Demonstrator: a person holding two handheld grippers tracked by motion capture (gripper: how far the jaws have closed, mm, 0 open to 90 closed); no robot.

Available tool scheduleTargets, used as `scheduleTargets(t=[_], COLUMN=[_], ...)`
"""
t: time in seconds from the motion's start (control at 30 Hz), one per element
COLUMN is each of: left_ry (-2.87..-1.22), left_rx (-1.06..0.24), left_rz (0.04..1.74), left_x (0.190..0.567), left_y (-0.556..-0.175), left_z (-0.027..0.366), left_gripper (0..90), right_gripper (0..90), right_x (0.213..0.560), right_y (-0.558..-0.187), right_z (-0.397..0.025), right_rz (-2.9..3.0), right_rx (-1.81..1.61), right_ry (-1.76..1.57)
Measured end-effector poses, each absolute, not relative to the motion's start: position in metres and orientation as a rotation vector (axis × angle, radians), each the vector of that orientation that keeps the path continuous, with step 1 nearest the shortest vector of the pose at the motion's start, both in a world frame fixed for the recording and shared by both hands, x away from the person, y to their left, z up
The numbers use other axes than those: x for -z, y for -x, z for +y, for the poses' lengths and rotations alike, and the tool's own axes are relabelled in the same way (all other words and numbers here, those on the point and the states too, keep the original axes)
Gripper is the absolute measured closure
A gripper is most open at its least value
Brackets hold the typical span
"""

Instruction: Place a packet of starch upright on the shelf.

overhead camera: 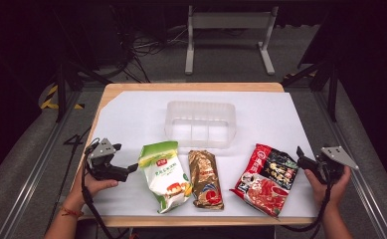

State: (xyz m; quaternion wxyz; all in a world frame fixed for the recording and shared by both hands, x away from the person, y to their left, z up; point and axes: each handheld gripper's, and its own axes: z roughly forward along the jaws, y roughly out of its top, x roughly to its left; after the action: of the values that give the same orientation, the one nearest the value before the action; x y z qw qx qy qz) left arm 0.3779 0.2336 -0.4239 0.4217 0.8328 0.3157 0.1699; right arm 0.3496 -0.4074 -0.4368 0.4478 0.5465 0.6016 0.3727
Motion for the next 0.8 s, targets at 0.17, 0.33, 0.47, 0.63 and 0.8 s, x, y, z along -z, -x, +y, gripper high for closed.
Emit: scheduleTargets(t=[0.17,0.33,0.47,0.63,0.8], left_ry=[-2.060,-2.040,-2.020,-1.990,-1.957], left_rx=[-0.387,-0.354,-0.326,-0.293,-0.270], left_rz=[0.766,0.762,0.774,0.762,0.765], left_x=[0.422,0.421,0.421,0.418,0.415], left_y=[-0.376,-0.376,-0.376,-0.373,-0.372], left_z=[0.229,0.227,0.225,0.225,0.229], left_gripper=[5.3,5.6,5.6,5.6,5.6], right_gripper=[11.7,11.7,11.8,11.7,11.8], right_x=[0.435,0.432,0.429,0.422,0.414], right_y=[-0.348,-0.347,-0.347,-0.346,-0.343], right_z=[-0.406,-0.400,-0.395,-0.386,-0.380], right_rz=[1.487,1.511,1.544,1.582,1.606], right_rx=[-0.940,-0.927,-0.932,-0.926,-0.930], right_ry=[-1.328,-1.288,-1.275,-1.230,-1.209])
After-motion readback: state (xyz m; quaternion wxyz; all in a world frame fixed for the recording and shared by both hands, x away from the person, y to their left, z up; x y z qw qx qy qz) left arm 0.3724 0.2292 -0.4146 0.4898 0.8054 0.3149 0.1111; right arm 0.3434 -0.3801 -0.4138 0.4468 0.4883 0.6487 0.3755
